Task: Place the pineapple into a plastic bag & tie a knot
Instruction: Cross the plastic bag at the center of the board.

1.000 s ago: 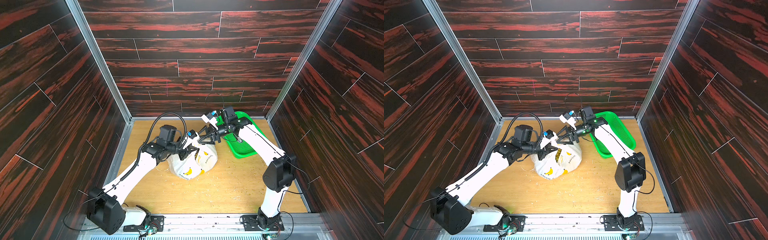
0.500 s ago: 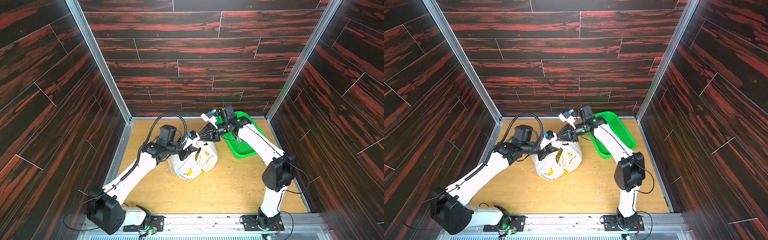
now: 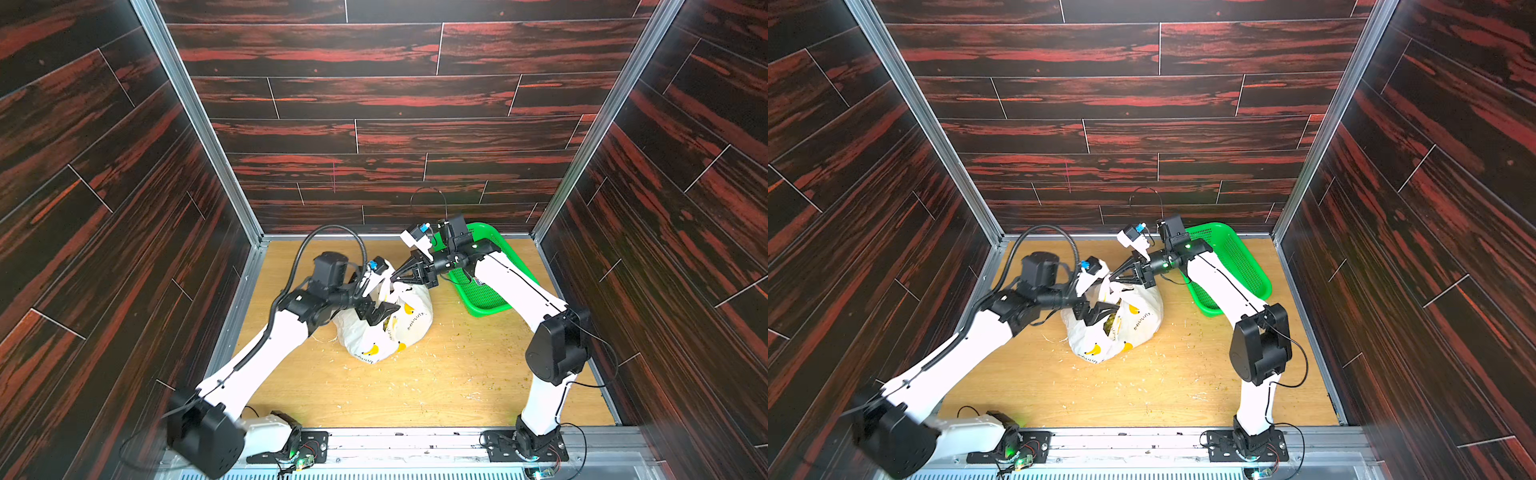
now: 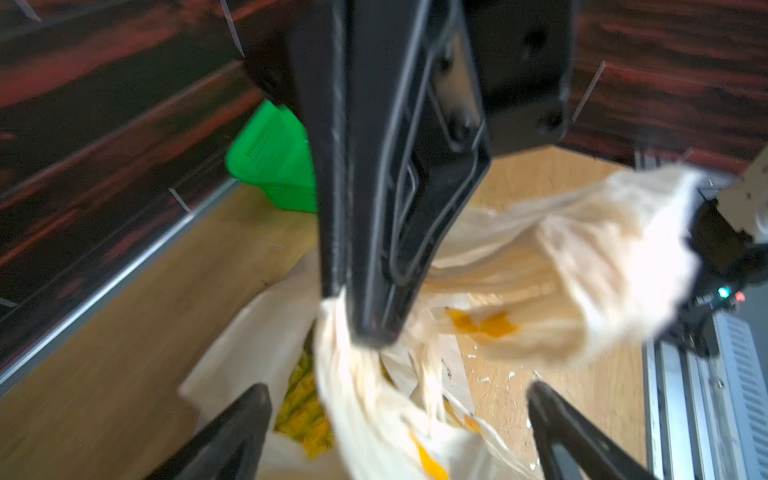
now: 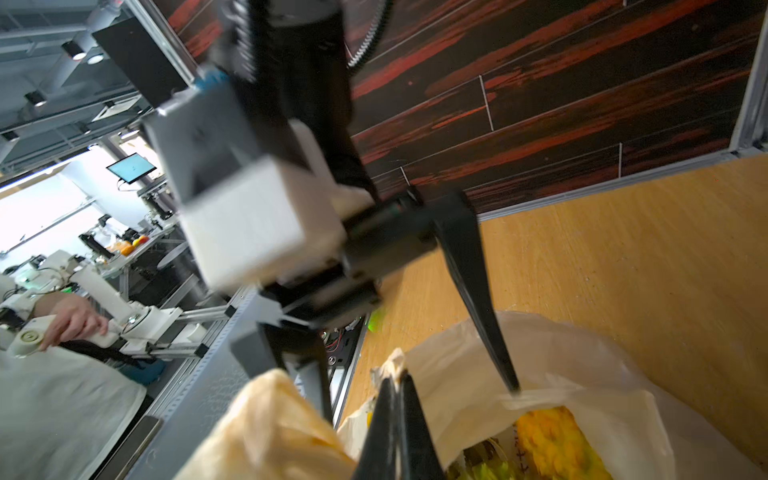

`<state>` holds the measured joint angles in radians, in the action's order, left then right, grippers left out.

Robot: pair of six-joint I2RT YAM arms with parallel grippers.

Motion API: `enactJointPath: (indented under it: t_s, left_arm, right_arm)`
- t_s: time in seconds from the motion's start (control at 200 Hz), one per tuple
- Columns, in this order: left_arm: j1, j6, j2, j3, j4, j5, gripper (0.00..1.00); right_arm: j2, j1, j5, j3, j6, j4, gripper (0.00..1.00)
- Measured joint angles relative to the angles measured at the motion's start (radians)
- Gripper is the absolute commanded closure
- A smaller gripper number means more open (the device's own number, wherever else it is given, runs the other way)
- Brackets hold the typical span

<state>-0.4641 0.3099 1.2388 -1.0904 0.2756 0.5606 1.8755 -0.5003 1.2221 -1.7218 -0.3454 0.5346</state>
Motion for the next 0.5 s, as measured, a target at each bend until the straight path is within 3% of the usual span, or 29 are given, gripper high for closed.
enactJointPath:
  t_s: [0.255, 0.411, 0.501]
  left_arm:
    - [-0.025, -0.111, -0.181, 0.037, -0.085, -0.063, 0.05]
    - [-0.089, -0.177, -0.138, 0.006, -0.088, -0.084, 0.05]
    - [-0.102, -0.219, -0.072, -0.045, -0.071, -0.104, 0.10]
  right_arm:
    - [-0.011, 0.000, -0.055, 0.017, 0.077, -0.102, 1.00]
    - [-0.029, 0.000, -0.077, 0.017, 0.099, -0.132, 1.00]
    - [-0.036, 0.000, -0.087, 0.018, 0.103, -0.140, 1.00]
